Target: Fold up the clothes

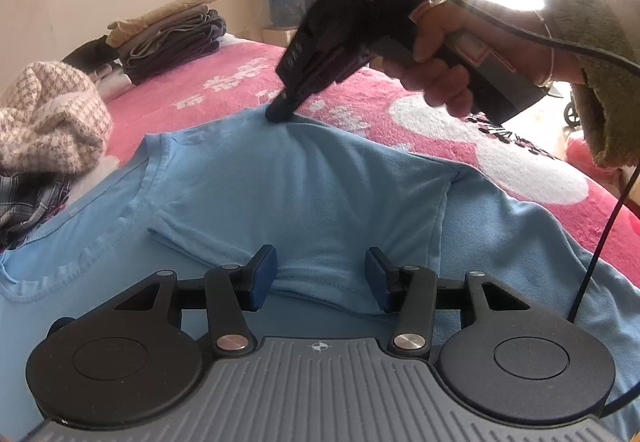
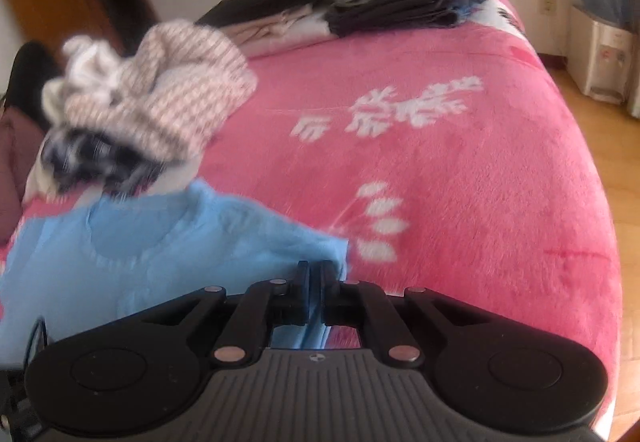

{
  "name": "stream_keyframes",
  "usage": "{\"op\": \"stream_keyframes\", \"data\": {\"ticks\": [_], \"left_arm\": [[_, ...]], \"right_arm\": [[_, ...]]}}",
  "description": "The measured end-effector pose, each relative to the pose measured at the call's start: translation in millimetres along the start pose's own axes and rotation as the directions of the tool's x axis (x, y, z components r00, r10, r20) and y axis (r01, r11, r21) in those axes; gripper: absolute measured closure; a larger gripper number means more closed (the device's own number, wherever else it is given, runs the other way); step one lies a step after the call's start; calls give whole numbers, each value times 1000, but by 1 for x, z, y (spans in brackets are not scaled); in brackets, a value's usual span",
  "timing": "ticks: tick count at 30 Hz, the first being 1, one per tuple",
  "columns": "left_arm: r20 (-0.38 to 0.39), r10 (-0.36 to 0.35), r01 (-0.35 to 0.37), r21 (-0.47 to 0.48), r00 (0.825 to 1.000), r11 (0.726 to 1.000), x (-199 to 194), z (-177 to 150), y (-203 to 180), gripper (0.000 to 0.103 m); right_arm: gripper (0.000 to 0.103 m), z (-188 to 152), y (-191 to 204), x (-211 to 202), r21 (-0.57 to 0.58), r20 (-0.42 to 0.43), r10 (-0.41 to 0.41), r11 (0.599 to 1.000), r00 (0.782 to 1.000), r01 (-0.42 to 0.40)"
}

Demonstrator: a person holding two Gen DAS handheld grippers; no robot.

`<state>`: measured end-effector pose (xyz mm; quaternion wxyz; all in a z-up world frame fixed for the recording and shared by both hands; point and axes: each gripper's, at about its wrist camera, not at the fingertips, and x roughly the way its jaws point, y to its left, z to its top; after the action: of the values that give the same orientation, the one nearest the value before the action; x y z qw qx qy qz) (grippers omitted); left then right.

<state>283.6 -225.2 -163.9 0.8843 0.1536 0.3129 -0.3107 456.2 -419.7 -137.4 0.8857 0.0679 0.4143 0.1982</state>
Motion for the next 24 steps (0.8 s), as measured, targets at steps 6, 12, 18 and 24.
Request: {"op": "stream_keyframes", "data": {"ticks": [6, 12, 18, 24], "left_arm": [[12, 5, -5, -4, 1000, 1000, -1, -2, -1, 54], [11, 16, -16, 8, 1000, 1000, -1, -1, -2, 52], [-4, 47, -47, 21, 999, 999, -3, 1, -5, 48], [-29, 106, -104, 62, 994, 993, -11, 12, -14, 48]], "right_arm": [[97, 2, -4, -30, -12, 50, -4, 1000, 999, 5], [96, -44, 34, -63, -289, -186, 151, 936, 971, -201], [94, -92, 30, -96, -369, -245, 72, 915, 967, -162], [93, -80, 46, -111, -333, -151, 161, 921, 975, -204]]}}
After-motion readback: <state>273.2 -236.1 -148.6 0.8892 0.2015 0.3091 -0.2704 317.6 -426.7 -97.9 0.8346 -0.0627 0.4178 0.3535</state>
